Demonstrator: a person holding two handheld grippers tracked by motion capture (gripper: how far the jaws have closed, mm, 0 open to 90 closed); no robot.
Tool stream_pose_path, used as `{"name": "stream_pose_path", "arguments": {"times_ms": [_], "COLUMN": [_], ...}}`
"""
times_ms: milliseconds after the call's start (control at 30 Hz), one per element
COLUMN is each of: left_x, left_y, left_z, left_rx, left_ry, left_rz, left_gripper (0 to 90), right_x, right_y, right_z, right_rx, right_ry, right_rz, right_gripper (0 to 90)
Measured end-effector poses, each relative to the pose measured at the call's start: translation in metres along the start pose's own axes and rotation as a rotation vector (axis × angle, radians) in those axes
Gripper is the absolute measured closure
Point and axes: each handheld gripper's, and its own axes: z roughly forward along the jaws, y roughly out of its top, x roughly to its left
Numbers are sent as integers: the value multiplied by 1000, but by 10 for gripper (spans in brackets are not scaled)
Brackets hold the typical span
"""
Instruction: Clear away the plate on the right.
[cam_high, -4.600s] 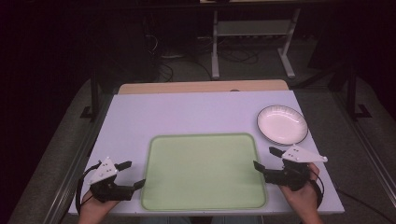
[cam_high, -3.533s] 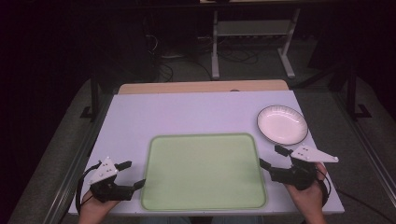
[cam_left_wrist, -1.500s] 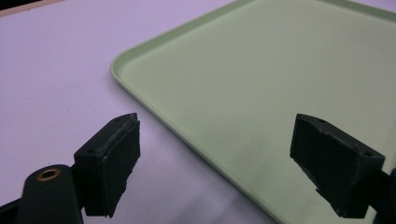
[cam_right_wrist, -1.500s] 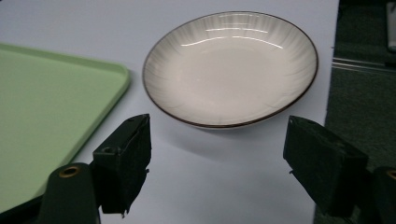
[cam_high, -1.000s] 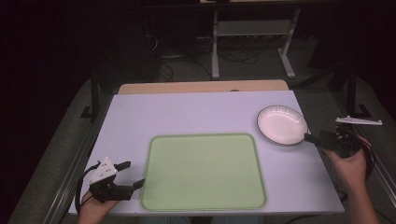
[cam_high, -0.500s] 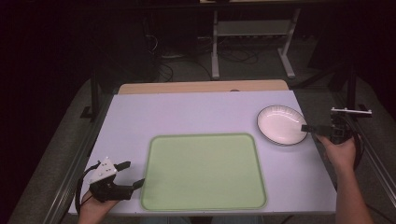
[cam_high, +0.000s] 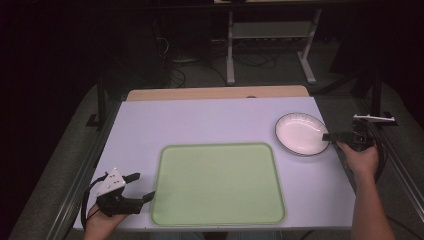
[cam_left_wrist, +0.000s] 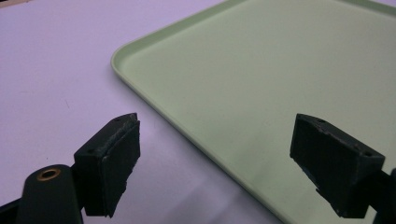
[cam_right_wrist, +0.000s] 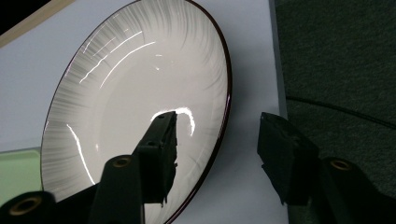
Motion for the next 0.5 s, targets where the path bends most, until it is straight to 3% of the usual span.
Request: {"name": "stream_pose_path", "arguments": {"times_ms": [167,500], "left_x": [0,0], "left_y": [0,0], "left_z": [0,0], "left_rx": [1,2], "left_ry": [-2,-2], "left_rz": [1,1], "left_gripper": [159,159], "right_x": [-2,-5], "right_y": [2,1], "right_z": [4,7], "right_rx": [31,48], "right_ry": [12,32], "right_rz": [34,85], "right_gripper": [557,600]}}
